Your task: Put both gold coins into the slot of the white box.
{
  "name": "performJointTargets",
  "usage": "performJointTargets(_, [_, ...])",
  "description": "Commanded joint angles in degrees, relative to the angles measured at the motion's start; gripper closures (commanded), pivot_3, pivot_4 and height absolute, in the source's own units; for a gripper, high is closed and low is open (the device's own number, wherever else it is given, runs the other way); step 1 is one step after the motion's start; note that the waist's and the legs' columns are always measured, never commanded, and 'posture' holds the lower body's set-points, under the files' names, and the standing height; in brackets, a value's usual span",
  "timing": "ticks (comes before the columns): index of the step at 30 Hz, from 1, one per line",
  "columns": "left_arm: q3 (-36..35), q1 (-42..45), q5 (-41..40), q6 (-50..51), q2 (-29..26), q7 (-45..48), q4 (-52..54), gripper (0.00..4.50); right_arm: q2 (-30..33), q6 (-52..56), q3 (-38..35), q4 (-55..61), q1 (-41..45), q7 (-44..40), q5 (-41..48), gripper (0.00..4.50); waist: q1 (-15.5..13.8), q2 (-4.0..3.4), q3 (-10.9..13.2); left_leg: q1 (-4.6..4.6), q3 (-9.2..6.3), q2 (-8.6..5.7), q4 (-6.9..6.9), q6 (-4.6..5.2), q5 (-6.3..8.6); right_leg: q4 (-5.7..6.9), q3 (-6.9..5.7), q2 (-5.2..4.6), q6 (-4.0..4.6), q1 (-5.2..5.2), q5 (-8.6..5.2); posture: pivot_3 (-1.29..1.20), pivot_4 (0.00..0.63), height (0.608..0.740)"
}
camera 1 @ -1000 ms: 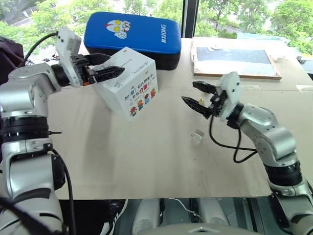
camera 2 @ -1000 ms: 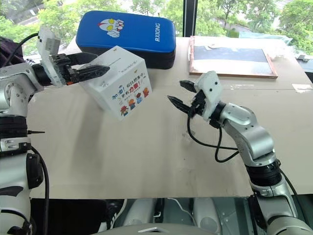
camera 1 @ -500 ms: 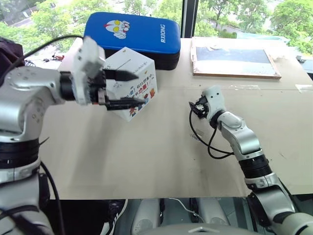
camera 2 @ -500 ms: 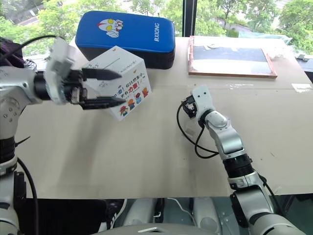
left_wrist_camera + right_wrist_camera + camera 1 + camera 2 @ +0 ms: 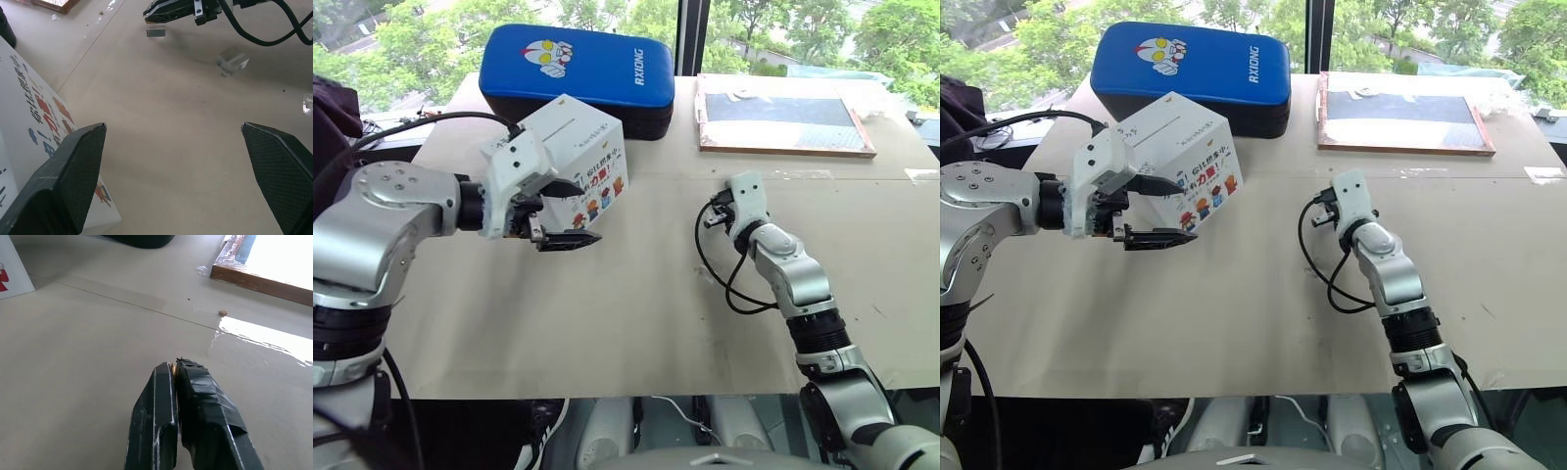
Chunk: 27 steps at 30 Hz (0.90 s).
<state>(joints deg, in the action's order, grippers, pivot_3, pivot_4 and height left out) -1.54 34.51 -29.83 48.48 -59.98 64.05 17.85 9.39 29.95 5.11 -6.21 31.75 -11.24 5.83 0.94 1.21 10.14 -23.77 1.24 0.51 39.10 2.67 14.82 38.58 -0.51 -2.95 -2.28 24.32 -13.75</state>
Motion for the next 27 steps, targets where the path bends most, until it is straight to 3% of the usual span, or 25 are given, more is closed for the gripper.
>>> performJointTargets(1, [-0.92,1.78,-1.57,0.42,1.12,-0.93,1.13,0.00,-0.95,0.22,-2.88,2.08,0.62,0.27,1.66,4.40,0.00,0.00,0.00,0.00,0.01,0.00,0.00,0.00,0.00,0.00,0.01,0.00,0.00,0.00,0.00,0.00,0.150,0.740])
performJointTargets(9, [-5.73,6.74,-9.38,6.19,13.45,-9.71,-3.49,0.00,-9.95,7.25,-15.66,11.39,2.52,-1.70,22.82,4.40,-0.02,0.00,0.00,-0.01,-0.04,0.02,0.01,0.00,0.00,0.04,-0.01,-0.01,0.00,0.00,0.01,0.00,0.150,0.740])
performJointTargets(11, [-7.78,7.76,-11.47,8.12,18.04,-14.07,-5.43,0.00,-11.67,8.85,-18.10,13.81,3.53,-1.34,28.46,4.40,-0.04,-0.02,0.00,0.00,-0.05,0.02,0.01,0.00,0.00,0.07,-0.03,-0.02,0.00,0.00,0.01,0.00,0.150,0.740])
performJointTargets(15, [-15.49,8.55,-19.69,11.54,32.57,-27.42,-8.70,0.00,-16.96,12.09,-22.93,19.67,7.36,0.43,45.97,4.40,-0.16,-0.11,0.01,0.03,-0.04,-0.01,0.01,0.00,0.00,0.11,-0.01,-0.07,0.00,0.00,0.01,0.00,0.150,0.740])
performJointTargets(20, [-24.91,8.92,-39.43,13.09,50.12,-46.61,-7.77,0.00,-18.08,13.43,-21.15,24.24,7.60,0.40,57.26,4.40,-0.17,-0.05,-0.02,-0.06,-0.16,0.00,0.07,0.00,0.00,0.10,0.02,-0.25,-0.01,-0.01,0.02,0.00,0.150,0.740])
performJointTargets(27, [-25.78,8.26,-54.85,6.30,58.73,-61.18,-5.75,0.00,-16.80,12.66,-17.01,25.99,5.82,0.18,61.17,4.40,-0.13,-0.05,-0.03,0.02,-0.13,-0.04,0.07,0.01,0.01,0.21,0.07,-0.20,0.00,-0.02,0.02,0.00,0.150,0.740])
